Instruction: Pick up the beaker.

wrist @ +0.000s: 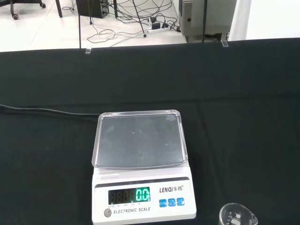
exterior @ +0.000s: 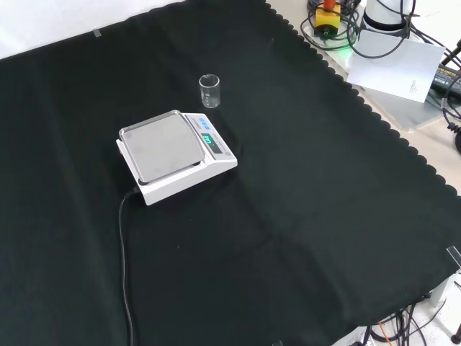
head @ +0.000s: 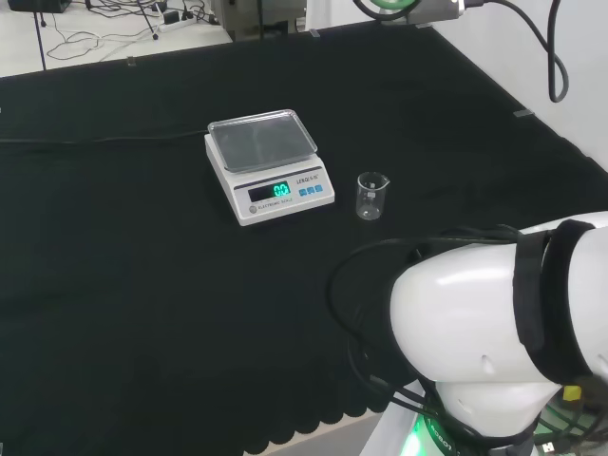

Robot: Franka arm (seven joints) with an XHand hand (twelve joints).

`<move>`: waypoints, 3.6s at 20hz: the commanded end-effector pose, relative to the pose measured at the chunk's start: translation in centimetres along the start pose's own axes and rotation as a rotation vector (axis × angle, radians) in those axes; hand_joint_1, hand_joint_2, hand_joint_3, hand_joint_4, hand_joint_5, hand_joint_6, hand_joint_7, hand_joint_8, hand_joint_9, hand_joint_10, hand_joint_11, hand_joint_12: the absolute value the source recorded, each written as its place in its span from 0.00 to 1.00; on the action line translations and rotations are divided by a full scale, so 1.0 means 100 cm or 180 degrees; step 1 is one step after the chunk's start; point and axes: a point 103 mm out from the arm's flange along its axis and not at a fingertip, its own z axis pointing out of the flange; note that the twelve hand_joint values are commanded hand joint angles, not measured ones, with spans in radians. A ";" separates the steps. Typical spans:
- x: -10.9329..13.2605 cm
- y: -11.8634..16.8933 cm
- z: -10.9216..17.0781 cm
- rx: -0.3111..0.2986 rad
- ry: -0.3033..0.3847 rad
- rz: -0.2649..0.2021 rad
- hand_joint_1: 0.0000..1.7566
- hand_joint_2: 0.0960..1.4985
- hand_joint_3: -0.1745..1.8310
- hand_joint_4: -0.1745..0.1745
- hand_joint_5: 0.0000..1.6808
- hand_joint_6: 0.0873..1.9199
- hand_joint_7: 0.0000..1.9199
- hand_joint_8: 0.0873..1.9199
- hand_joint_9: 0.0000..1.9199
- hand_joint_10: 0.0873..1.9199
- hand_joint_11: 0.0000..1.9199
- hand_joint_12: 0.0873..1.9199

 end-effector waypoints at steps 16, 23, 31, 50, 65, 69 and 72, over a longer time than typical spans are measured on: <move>-0.016 0.028 0.085 0.0263 0.0259 0.0162 0.34 0.51 0.32 0.36 0.15 0.19 0.06 0.34 0.13 0.42 0.00 0.67; -0.012 0.028 0.129 0.0290 0.0192 0.0144 0.34 0.51 0.32 0.35 0.16 0.19 0.07 0.35 0.13 0.42 0.00 0.67; -0.016 0.027 0.176 0.0339 0.0170 0.0069 0.34 0.51 0.31 0.34 0.17 0.19 0.07 0.35 0.13 0.43 0.00 0.67; -0.095 0.020 0.249 0.0540 0.0448 0.0172 0.35 0.52 0.30 0.32 0.18 0.20 0.09 0.36 0.15 0.43 0.00 0.69; -0.044 0.063 0.307 0.0824 0.0380 0.0273 0.36 0.52 0.30 0.31 0.18 0.20 0.09 0.36 0.16 0.43 0.00 0.71; -0.048 0.070 0.310 0.0888 0.0329 0.0262 0.36 0.52 0.30 0.31 0.18 0.21 0.09 0.37 0.16 0.43 0.00 0.72; -0.046 0.076 0.309 0.0868 0.0260 0.0237 0.36 0.52 0.30 0.31 0.18 0.21 0.09 0.37 0.16 0.43 0.00 0.72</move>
